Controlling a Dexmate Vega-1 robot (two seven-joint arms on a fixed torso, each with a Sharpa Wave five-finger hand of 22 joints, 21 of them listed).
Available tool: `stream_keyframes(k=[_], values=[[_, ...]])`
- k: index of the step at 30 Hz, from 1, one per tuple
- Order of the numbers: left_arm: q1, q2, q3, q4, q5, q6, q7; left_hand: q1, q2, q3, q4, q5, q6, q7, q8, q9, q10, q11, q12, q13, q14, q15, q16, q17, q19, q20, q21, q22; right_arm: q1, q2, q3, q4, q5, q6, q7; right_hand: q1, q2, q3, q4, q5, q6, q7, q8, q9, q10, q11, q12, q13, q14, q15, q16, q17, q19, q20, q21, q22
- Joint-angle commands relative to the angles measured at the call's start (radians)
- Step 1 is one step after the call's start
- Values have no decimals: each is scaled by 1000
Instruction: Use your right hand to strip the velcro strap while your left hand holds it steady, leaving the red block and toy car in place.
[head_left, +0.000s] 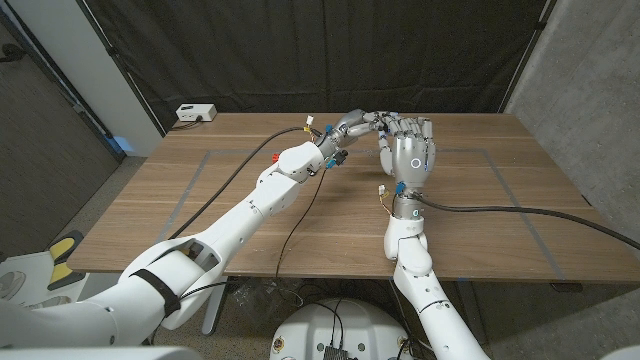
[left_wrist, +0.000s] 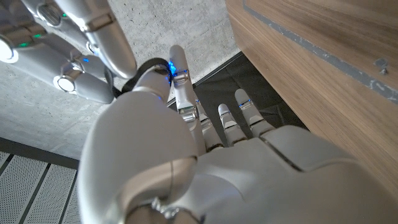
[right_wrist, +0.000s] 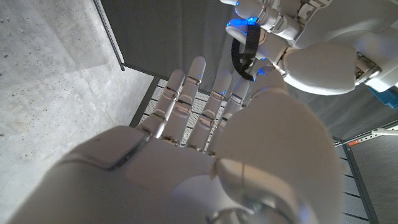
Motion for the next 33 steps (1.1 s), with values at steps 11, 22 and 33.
stream_keyframes(k=[11,22,33], values=[[-1,9,13,5,11,31,-17,-8,2,16,3,-3,0,-4,-4,6,3,-1,-9,3,-4,-70,-3,6,-10,6,11,2,4,41,59,4,-1,177,0,-3,76,3,18,-40,215,1,82,-28,94,0,29,23,63,-154,9,34,1,8,23,7],[-2,23,22,-17,48,44,3,-9,2,22,3,-3,0,0,-7,6,4,-1,-11,4,-4,-68,-3,6,-12,9,16,2,-5,102,121,-6,5,309,0,-7,88,14,16,-62,282,0,101,-45,109,-4,30,31,65,-153,-4,36,-19,12,27,7],[-9,40,38,-35,95,46,16,-5,0,29,0,-2,1,6,-8,6,-2,0,-15,4,-4,-67,-4,7,-12,9,21,2,-9,203,203,-10,7,416,0,28,113,77,-19,-108,285,108,120,-19,68,-6,14,42,47,-155,-31,33,-65,-8,37,11]])
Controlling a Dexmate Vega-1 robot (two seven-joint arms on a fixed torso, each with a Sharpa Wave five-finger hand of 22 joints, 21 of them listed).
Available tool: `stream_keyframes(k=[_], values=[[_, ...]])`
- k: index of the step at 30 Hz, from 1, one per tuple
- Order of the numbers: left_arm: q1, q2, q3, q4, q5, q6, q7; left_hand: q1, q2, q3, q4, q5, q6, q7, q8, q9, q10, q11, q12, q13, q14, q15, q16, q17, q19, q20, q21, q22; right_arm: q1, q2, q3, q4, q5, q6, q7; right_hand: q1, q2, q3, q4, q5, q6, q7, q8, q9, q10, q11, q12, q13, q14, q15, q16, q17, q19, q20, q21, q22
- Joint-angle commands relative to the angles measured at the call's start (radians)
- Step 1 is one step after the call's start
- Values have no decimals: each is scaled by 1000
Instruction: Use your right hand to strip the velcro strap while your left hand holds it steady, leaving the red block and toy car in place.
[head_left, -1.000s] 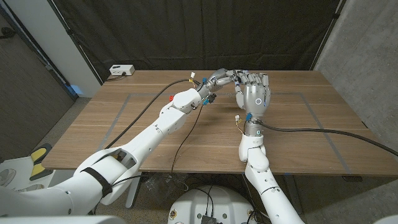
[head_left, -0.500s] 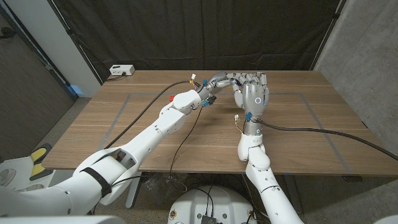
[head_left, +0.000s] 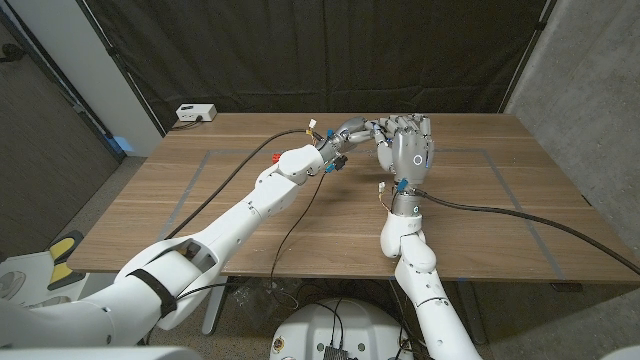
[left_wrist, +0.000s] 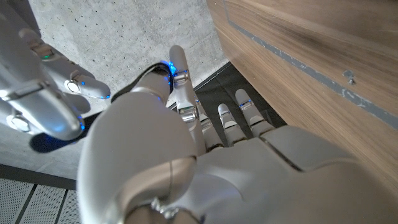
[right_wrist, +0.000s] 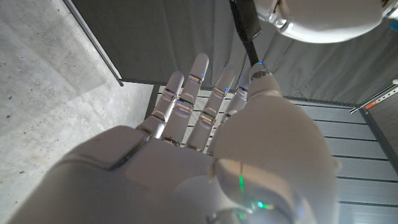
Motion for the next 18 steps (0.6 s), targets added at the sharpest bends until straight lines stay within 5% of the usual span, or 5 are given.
stream_keyframes(k=[1,18], values=[[-7,18,16,-19,48,2,15,8,-3,12,1,-1,0,7,-1,1,-5,-1,-9,2,-5,-65,-4,2,-5,3,6,2,-4,94,80,-5,4,123,0,24,21,26,0,-15,54,85,36,30,-11,0,-5,7,-6,-137,-4,-1,-15,-14,11,2],[1,38,19,-50,78,0,28,9,-5,20,1,0,-5,8,-6,2,-17,-2,-16,4,-9,-63,-6,4,-9,-1,13,1,17,238,207,-1,9,289,0,25,24,78,-13,-75,72,117,64,63,-8,1,-3,17,-11,-137,-14,1,-39,-12,21,3]])
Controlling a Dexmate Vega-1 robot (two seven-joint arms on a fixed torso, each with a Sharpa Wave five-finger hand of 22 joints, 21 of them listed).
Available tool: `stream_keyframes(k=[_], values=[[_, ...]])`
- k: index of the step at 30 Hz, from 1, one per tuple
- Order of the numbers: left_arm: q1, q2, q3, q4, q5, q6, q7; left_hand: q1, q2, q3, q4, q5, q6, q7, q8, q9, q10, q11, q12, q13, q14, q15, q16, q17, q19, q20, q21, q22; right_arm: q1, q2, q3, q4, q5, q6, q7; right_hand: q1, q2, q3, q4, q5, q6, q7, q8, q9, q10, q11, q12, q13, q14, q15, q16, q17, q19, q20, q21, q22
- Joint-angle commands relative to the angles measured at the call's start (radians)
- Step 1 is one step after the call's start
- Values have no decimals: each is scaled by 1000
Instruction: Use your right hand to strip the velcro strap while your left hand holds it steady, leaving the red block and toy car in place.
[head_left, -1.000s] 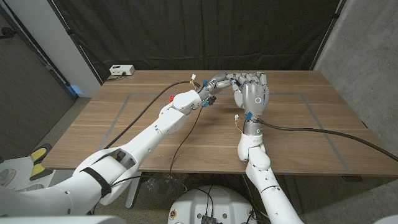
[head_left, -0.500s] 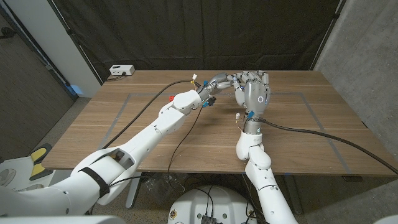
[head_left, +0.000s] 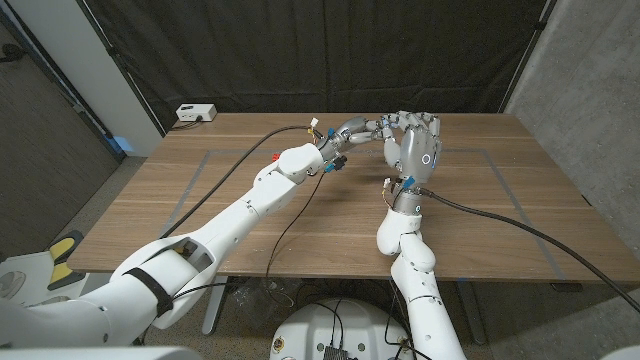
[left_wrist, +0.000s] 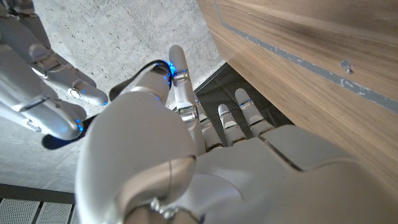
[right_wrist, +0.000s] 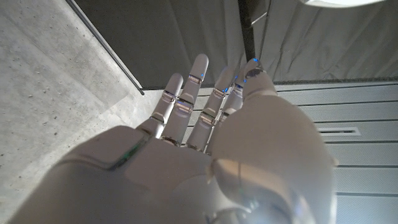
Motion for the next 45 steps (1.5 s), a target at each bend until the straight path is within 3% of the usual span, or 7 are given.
stream_keyframes(k=[1,20,38,40,43,45], values=[[8,16,4,-26,25,2,12,6,3,8,0,0,0,3,-5,2,-7,-2,-5,4,-4,-57,-6,4,-5,3,5,1,17,101,87,1,3,115,0,6,8,44,24,-10,68,67,65,65,0,2,1,4,-9,-140,-6,1,-9,-10,6,3],[36,48,4,-101,40,24,35,7,0,16,-1,1,0,5,-7,3,-10,-2,-7,6,-4,-57,-6,5,-6,4,13,1,63,115,96,12,178,154,0,0,4,71,20,-34,68,71,77,83,-2,3,3,12,-12,-140,-9,5,-18,-9,16,5],[55,69,2,-136,35,19,42,5,-3,22,0,0,3,4,-7,5,-10,-2,-8,8,-4,-56,-6,6,-7,4,20,0,63,115,95,-14,197,151,0,-6,1,92,17,-49,67,75,85,96,1,4,8,19,-14,-140,-10,8,-25,-7,25,5],[57,70,0,-139,32,19,44,5,-2,23,1,0,2,3,-7,5,-10,-2,-8,8,-4,-56,-6,6,-8,4,21,0,55,115,99,-24,174,144,0,-9,-2,95,17,-53,66,65,86,99,0,4,9,21,-14,-140,-10,9,-21,-7,28,5],[64,72,-5,-146,28,21,52,5,-2,25,1,1,0,4,-6,8,-10,-2,-9,8,-3,-56,-6,7,-8,4,22,0,37,115,109,-36,130,134,0,-47,-17,103,28,-77,65,25,86,99,-6,4,10,30,-20,-136,-12,11,-7,-11,38,2],[70,69,-13,-146,15,24,60,5,-3,25,0,1,2,4,-5,9,-10,-2,-8,8,-2,-58,-6,7,-8,3,23,0,18,115,106,-53,91,109,0,-95,-42,110,33,-106,39,2,53,58,-38,6,0,42,-33,-135,-13,17,-8,-8,46,-1]])
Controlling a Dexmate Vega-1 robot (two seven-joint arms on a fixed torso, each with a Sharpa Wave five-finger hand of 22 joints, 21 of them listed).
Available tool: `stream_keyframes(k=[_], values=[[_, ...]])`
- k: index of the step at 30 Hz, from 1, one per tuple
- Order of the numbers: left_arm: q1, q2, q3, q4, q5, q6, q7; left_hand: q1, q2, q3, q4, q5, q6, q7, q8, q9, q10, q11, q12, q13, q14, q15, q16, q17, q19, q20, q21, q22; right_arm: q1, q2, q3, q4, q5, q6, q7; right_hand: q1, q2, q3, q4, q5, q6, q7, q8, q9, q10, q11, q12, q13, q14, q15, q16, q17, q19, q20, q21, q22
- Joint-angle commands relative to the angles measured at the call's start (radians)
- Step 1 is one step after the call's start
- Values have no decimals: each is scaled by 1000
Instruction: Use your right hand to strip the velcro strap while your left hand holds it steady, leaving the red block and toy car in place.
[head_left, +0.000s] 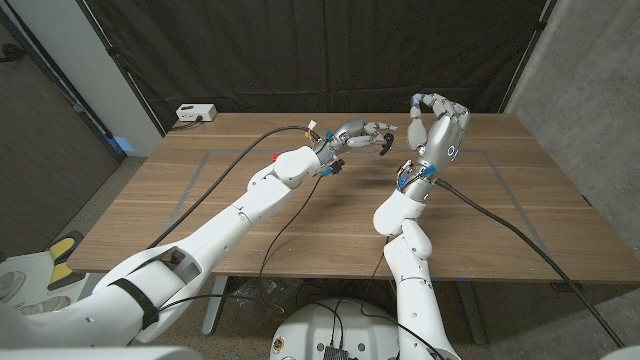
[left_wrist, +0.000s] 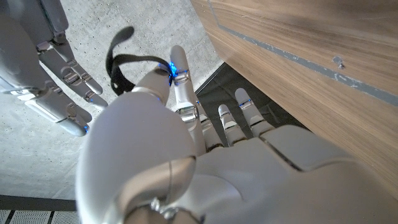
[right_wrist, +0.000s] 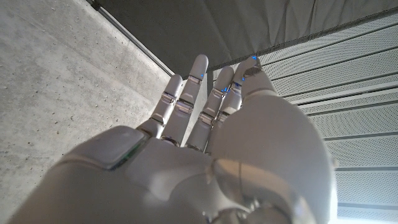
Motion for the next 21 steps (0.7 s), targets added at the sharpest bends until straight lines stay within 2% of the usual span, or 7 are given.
stream_keyframes(k=[1,5,7,10,12,16,21], values=[[22,3,-21,-17,-31,0,23,6,-2,8,-1,4,2,3,3,5,2,-2,-4,4,-2,-59,-2,2,-6,5,9,2,-53,1,5,-48,-107,-55,1,-84,-41,51,46,-42,-23,-38,25,39,-61,3,-16,17,-32,-136,-6,13,6,1,18,-1],[36,-11,-38,-9,-48,-17,57,5,-4,9,-1,4,3,3,3,5,4,-2,-3,4,2,-59,0,2,-6,5,10,2,-78,1,-9,-56,-93,-70,1,-130,-60,49,54,-48,-80,-49,-6,26,-84,20,-27,22,-51,-131,-7,17,3,9,18,-4],[47,-21,-48,-6,-54,-29,82,4,-4,10,0,4,2,2,3,5,5,-2,-3,4,3,-59,0,2,-5,5,12,1,-87,1,-13,-59,-76,-67,1,-204,-66,36,85,-52,-97,-44,-13,27,-90,25,-33,24,-58,-130,1,26,2,12,19,-6],[62,-39,-62,1,-65,-45,122,2,-5,10,1,3,3,2,3,5,7,-2,-2,5,6,-62,1,2,-1,3,15,1,-101,-8,-30,-66,-45,-69,1,-271,-75,17,112,-55,-100,-33,-15,27,-98,42,-40,23,-68,-121,11,41,-3,22,18,-6],[71,-51,-69,5,-69,-52,151,1,-5,11,1,3,2,0,2,5,8,-2,-2,5,11,-66,3,2,2,0,17,1,-113,-62,-80,-74,18,-101,11,-304,-80,8,124,-55,-108,-20,-18,27,-99,60,-41,25,-79,-123,16,50,-9,28,16,-6],[79,-70,-76,13,-74,-63,188,0,-6,13,1,3,2,1,2,5,15,-2,0,5,18,-69,5,2,6,-2,21,1,-157,-164,-179,-143,130,-193,125,-340,-85,-1,133,-53,-147,-5,-38,23,-131,75,-59,23,-114,-123,16,64,-24,41,12,-6],[72,-83,-76,27,-68,-80,208,-2,-7,14,2,2,1,1,1,5,17,-2,1,6,20,-72,6,2,10,-5,24,0,-200,-256,-272,-237,198,-340,245,-377,-106,-19,139,-52,-174,2,-50,23,-145,84,-67,25,-146,-117,20,80,-36,52,7,-6]])
